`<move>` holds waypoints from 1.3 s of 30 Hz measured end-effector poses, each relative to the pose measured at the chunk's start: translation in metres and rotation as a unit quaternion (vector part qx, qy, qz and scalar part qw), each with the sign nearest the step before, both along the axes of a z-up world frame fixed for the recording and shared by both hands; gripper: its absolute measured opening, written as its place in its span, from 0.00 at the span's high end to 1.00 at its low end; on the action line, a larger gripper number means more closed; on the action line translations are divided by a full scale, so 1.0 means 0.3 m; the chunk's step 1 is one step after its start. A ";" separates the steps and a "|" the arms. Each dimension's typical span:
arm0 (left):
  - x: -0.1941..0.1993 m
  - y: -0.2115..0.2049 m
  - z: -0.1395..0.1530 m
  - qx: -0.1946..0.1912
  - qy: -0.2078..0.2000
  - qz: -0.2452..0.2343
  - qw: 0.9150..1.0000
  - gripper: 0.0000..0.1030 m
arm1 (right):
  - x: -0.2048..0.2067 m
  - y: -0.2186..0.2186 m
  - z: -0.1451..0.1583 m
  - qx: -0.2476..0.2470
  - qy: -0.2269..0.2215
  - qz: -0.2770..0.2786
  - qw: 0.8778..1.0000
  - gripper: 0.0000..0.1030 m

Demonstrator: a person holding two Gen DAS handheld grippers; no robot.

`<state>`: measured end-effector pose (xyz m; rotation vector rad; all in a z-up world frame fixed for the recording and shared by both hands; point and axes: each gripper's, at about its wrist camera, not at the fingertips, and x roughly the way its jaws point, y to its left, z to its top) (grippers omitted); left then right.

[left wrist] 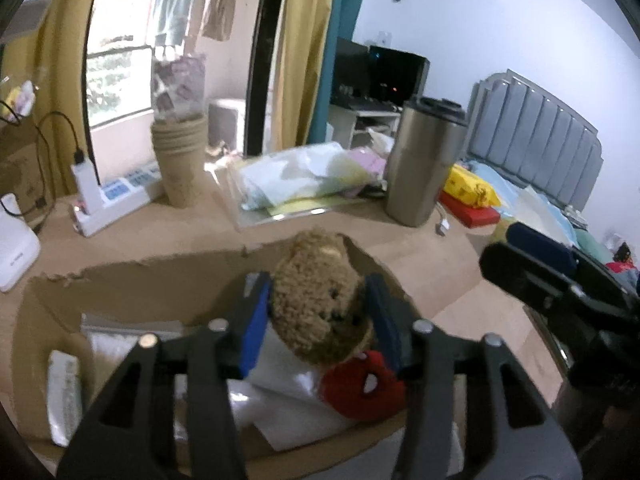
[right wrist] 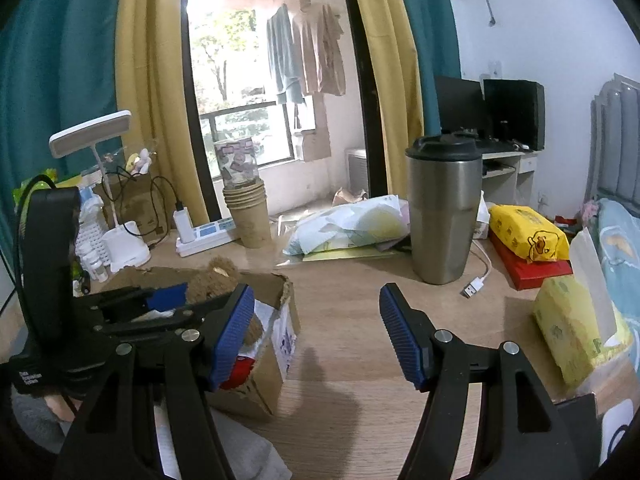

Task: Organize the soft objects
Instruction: 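Open the right gripper to drop the red ball while the left gripper lowers the teddy bear into the box, then withdraw both grippers from the box toward the gray gloves and white towel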

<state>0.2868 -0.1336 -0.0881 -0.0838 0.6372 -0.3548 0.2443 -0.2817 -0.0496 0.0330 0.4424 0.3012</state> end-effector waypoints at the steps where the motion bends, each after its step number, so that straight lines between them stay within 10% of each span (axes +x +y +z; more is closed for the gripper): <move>1: -0.001 0.000 0.000 -0.001 0.001 0.000 1.000 0.48 | 0.000 -0.002 -0.002 0.000 0.001 -0.001 1.000 0.34; 5: -0.029 0.011 0.024 -0.003 -0.012 0.006 1.000 0.23 | -0.013 -0.003 -0.006 0.000 0.003 -0.005 1.000 0.34; 39: -0.412 0.347 0.138 0.016 -0.082 0.085 0.993 0.22 | -0.205 0.084 0.023 -0.032 -0.003 -0.003 0.999 0.33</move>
